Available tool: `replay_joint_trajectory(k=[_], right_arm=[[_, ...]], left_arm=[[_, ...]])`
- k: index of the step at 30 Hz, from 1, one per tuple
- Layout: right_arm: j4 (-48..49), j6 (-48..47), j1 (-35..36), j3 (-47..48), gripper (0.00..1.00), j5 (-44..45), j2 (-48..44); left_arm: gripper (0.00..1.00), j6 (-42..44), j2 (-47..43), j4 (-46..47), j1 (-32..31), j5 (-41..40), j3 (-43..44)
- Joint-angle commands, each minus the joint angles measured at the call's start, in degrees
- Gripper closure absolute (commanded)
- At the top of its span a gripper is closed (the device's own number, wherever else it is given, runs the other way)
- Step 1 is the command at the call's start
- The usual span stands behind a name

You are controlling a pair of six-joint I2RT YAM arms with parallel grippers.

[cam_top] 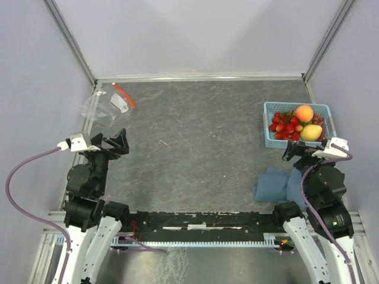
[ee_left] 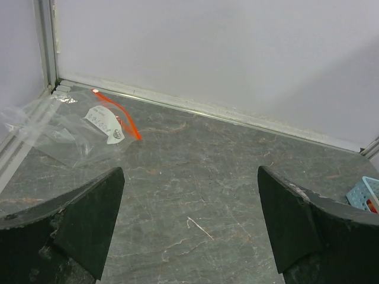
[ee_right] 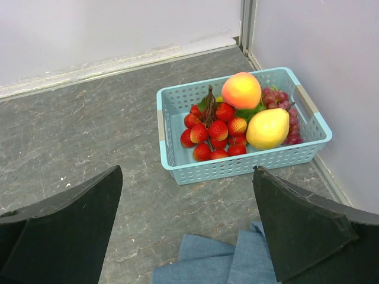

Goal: Place the food in the zip-top bag and seal the zipper
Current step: Pick up the zipper food storage bag at the corner of the board.

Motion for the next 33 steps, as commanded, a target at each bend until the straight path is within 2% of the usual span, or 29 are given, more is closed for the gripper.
replay_joint_trajectory(k=[1,11,17,22,28,33], right_arm=[[3.12,-0.50,-0.25,0.29,0.01,-0.41,-0.22],[2.90,-0.15,-0.20,0.22,0.01,-0.11,-1.26],[3.09,-0.02,-0.21,-0.04,0.01,-0.45,-2.68],[2.76,-0.05,-0.21,-0.25,0.01,-0.66,-5.05],[3.81,-0.63,-0.20,-1.19,0.01,-2.94,-8.59],[4.35,-0.93,-0.16,-2.13,0.01,-2.93,-12.15]], left_arm=[[0.00,2.70,0.09,2.69,0.45,-0.54,0.41],[0.00,2.13,2.98,2.83,0.41,-0.24,0.87],[0.00,2.13,8.74,0.94,0.45,-2.39,2.79],[0.01,0.91,18.33,-1.17,0.42,-3.35,6.78],[0.00,-5.25,34.83,-6.32,0.44,-5.28,13.76],[0.00,-10.13,45.78,-4.18,0.42,-7.89,16.68]])
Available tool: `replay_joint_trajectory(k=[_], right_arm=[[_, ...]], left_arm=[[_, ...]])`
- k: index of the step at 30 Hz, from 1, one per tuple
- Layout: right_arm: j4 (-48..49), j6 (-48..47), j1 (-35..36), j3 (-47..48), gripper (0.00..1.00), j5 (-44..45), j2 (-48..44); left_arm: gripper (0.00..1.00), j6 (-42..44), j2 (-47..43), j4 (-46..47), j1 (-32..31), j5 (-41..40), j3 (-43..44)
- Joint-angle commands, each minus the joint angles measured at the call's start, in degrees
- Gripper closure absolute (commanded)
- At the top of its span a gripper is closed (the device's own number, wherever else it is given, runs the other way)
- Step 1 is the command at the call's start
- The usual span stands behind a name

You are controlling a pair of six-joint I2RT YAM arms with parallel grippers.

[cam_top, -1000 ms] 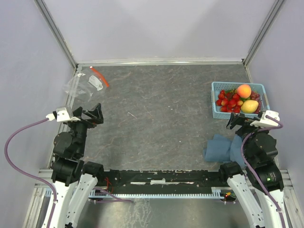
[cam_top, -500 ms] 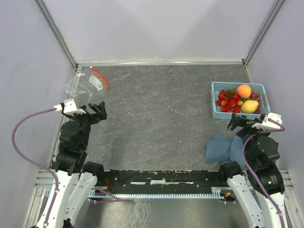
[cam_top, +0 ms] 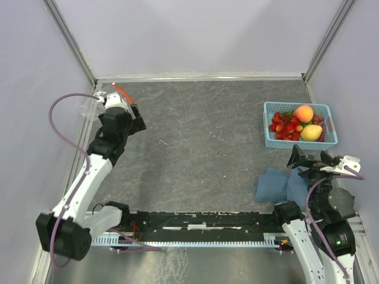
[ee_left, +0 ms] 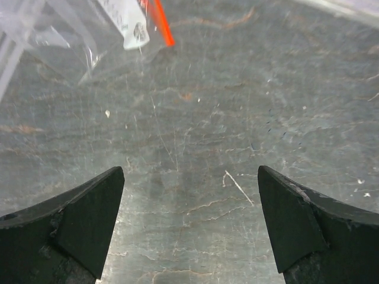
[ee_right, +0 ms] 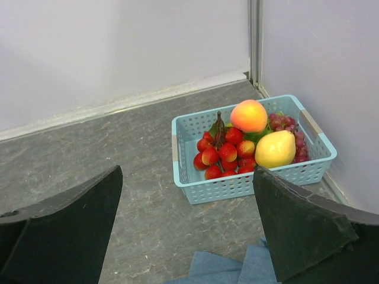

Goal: Place the food in the zip-top bag and seal the zipper
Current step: Pick up the zipper food storage bag at the corner of the board.

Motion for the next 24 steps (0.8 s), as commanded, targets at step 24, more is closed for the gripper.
replay_joint_trajectory(k=[24], right_arm=[[3.85,-2.04,0.16,-1.46,0.01,-4.06,-4.43]], left_arm=[[0.10,3.34,63.93,2.50,4.80,-24.21,46.70]])
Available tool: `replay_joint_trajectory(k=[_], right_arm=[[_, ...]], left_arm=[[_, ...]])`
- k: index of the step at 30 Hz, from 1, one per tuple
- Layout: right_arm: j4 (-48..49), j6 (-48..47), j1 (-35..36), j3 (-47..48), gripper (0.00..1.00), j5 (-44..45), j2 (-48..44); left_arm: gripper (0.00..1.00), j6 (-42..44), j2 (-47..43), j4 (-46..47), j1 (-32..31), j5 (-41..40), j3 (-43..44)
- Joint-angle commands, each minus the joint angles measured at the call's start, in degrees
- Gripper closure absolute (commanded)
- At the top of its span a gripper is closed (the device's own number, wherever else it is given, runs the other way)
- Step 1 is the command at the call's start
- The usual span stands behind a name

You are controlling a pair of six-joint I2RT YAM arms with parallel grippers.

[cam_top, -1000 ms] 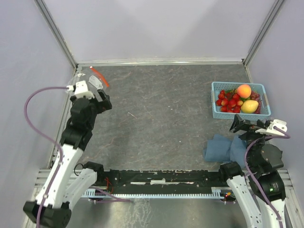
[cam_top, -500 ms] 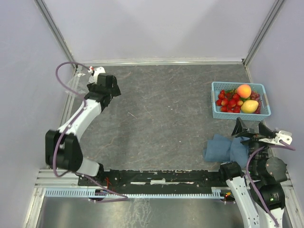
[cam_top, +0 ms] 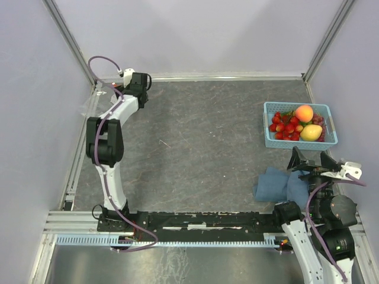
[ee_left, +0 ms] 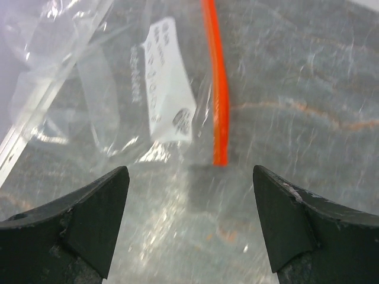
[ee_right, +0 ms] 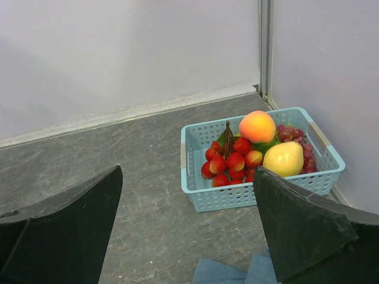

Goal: Place the food in the zip-top bag and seal the zipper
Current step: Pick up the zipper food storage bag at the corner of the board.

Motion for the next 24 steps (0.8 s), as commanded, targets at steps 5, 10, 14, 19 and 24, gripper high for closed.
replay_joint_trajectory(k=[5,10,14,19,24], right_arm=[[2.40,-1.40,0.20,-0.23,0.01,-2.50,0.81],[2.27,-1.71,0.21,-0.23,0.01,-2.96,1.84],[2.46,-1.92,0.24,-0.23,0.01,-3.48,2.51],[2.27,-2.29,0.24,-0.23,0.01,-3.65,3.11],[2.31,-2.43,0.19,-0.23,0.01,-4.29,3.59]], left_arm=[[0.14,8.96,14.32,-0.16,0.93,-6.69,19.08],[0.20,11.78,19.79,-0.16,2.31,-7.84,23.90],[0.29,13.41,21.93,0.25,3.11,-7.41,25.75],[0.36,15.72,24.73,0.35,3.56,-7.41,27.93],[0.51,16.81,25.99,0.33,4.13,-7.81,28.92]])
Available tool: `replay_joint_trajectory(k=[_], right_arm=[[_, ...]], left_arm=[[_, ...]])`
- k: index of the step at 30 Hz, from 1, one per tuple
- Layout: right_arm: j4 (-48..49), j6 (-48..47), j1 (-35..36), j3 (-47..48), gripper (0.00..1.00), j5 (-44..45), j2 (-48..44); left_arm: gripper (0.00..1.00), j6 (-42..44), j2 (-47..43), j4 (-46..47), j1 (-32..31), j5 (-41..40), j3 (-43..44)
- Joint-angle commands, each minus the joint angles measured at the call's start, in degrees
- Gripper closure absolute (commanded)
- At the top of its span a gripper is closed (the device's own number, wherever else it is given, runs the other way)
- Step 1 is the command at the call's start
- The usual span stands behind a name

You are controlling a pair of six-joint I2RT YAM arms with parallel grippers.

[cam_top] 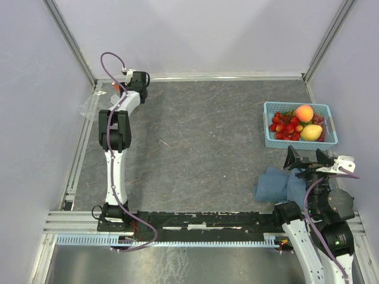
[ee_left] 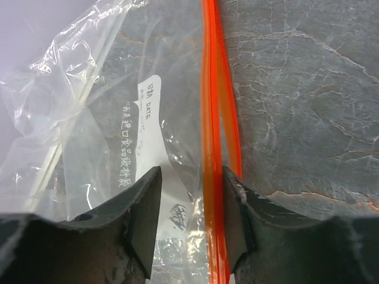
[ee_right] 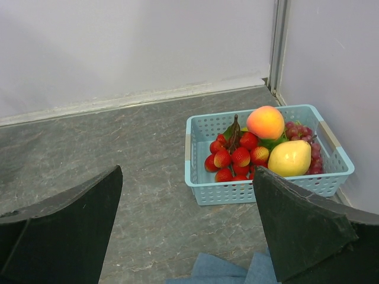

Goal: Place the food in the zip-top bag and seal the zipper
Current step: Pick up the zipper food storage bag at the corner of the board.

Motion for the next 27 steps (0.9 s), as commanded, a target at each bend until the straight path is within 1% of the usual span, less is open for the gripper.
replay_joint_trajectory(k=[1,3,7,10,11,15,20,22,27], right_arm=[[2.31,-0.97,0.23,-0.15,0.01,-1.14,1.10],[2.39,-0.99,0.24,-0.17,0.01,-1.27,1.10],[2.49,-0.89,0.24,-0.21,0.01,-1.44,1.02],[2.49,-0.31,0.21,0.00,0.01,-1.59,1.30],[2.49,-0.07,0.27,0.23,0.01,-1.98,1.62],[1.96,1.33,0.32,1.51,0.01,-3.91,3.23],[-0.46,4.48,0.33,4.70,0.01,-3.55,7.51],[-3.06,5.92,0.33,6.94,0.01,-3.33,10.76],[-7.84,8.41,0.33,9.34,0.01,-5.70,15.09]], left_arm=[[0.55,3.94,0.55,1.37,0.37,-2.21,3.35],[0.66,4.27,-0.33,1.25,0.31,-2.24,2.85],[0.85,4.82,-4.11,1.32,0.24,-0.48,-0.21],[0.96,5.66,-7.92,1.66,-0.01,2.88,-3.27],[0.97,6.09,-9.90,1.64,-0.14,4.17,-4.23],[0.97,6.46,-15.76,0.98,-1.43,8.19,-8.78],[0.97,5.56,-24.34,1.59,-4.07,13.26,-15.64],[0.97,5.80,-27.49,1.53,-5.70,14.90,-18.23],[0.97,8.50,-34.19,2.26,-11.37,16.68,-25.02]])
